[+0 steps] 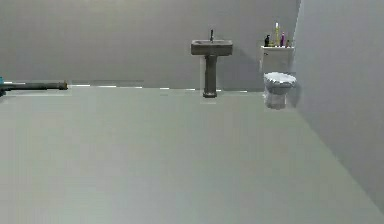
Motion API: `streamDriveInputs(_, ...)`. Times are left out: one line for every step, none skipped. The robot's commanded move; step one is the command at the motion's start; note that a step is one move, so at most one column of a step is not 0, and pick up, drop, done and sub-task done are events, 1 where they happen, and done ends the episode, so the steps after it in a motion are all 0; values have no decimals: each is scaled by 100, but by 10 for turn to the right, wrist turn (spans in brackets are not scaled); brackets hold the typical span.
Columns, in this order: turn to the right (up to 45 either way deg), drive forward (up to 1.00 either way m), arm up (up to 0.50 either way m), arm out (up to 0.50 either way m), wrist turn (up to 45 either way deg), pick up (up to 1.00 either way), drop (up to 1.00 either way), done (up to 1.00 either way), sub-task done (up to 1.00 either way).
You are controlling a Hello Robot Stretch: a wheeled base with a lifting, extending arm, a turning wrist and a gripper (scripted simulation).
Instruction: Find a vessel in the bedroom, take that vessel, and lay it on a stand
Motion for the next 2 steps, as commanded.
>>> streamDriveInputs(30,0,0,0,0,0,0,0,0)
streamDriveInputs(150,0,0,0,0,0,0,0,0)
